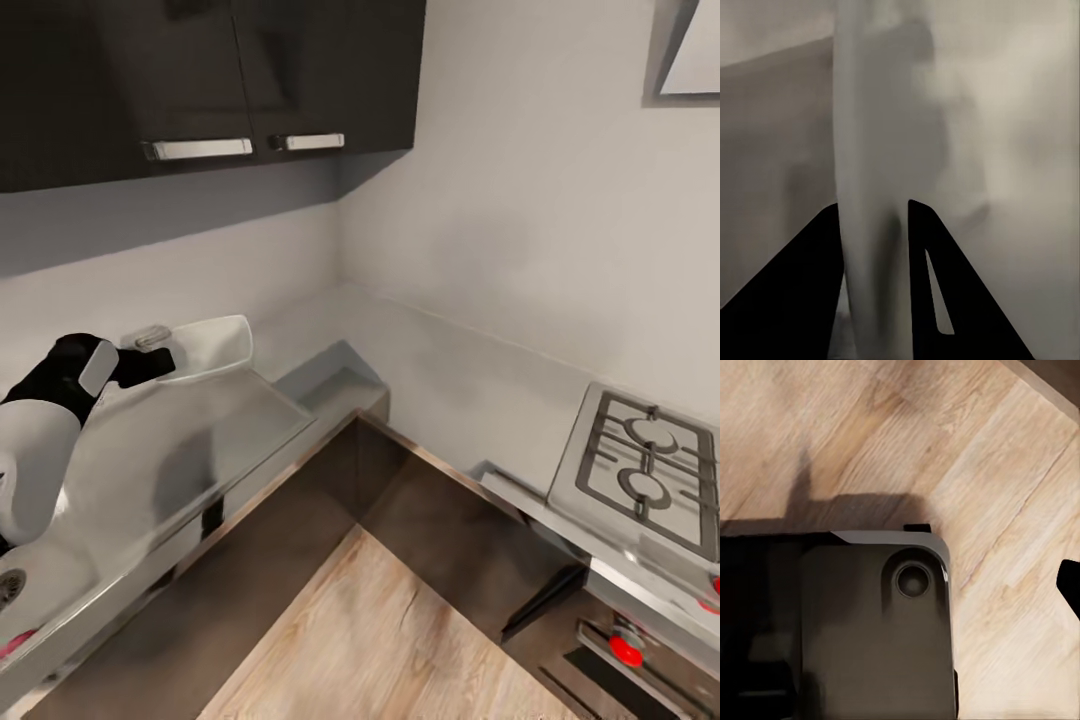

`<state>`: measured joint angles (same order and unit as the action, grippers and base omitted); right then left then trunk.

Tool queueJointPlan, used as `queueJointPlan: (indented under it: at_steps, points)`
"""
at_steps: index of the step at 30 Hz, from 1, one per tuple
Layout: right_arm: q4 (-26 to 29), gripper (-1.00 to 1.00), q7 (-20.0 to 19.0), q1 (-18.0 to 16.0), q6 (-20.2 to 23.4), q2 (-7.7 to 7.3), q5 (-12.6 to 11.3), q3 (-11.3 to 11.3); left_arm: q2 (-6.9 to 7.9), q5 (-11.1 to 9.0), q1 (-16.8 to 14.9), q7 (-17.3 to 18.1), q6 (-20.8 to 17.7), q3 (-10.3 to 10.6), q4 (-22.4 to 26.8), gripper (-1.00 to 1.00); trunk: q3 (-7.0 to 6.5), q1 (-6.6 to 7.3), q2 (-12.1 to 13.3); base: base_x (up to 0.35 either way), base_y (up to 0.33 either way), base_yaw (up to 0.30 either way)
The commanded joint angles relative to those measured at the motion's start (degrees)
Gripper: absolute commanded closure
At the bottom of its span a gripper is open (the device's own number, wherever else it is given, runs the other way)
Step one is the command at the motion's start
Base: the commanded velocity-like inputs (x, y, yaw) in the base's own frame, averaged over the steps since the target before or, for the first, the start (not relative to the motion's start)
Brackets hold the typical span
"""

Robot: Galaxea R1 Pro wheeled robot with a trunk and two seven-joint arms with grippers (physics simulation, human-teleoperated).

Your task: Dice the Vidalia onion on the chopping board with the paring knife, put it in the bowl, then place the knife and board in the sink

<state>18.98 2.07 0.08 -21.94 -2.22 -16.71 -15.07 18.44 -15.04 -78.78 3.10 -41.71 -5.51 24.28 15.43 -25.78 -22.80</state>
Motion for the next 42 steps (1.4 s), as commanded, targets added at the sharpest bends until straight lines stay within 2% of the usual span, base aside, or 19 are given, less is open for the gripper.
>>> queueJointPlan:
  at_steps: [1,36,42]
  points:
    - [0.09,-1.00,0.22,0.01,-0.12,-0.06,-0.52,-0.49,-0.06,0.27,-0.06,0.28,-0.30,-0.40,0.02,1.00,0.10,0.00,-0.11,-0.334,0.000,0.252]
    - [0.09,-1.00,0.22,0.01,-0.12,-0.06,-0.52,-0.48,-0.25,0.27,-0.06,0.25,-0.30,-0.38,-0.01,1.00,0.10,0.00,-0.11,-0.334,0.000,0.252]
    - [0.09,-1.00,0.22,0.01,-0.12,-0.06,-0.52,-0.49,-0.16,0.28,-0.06,0.24,-0.36,-0.42,-0.02,1.00,0.10,0.00,-0.11,-0.302,0.138,0.252]
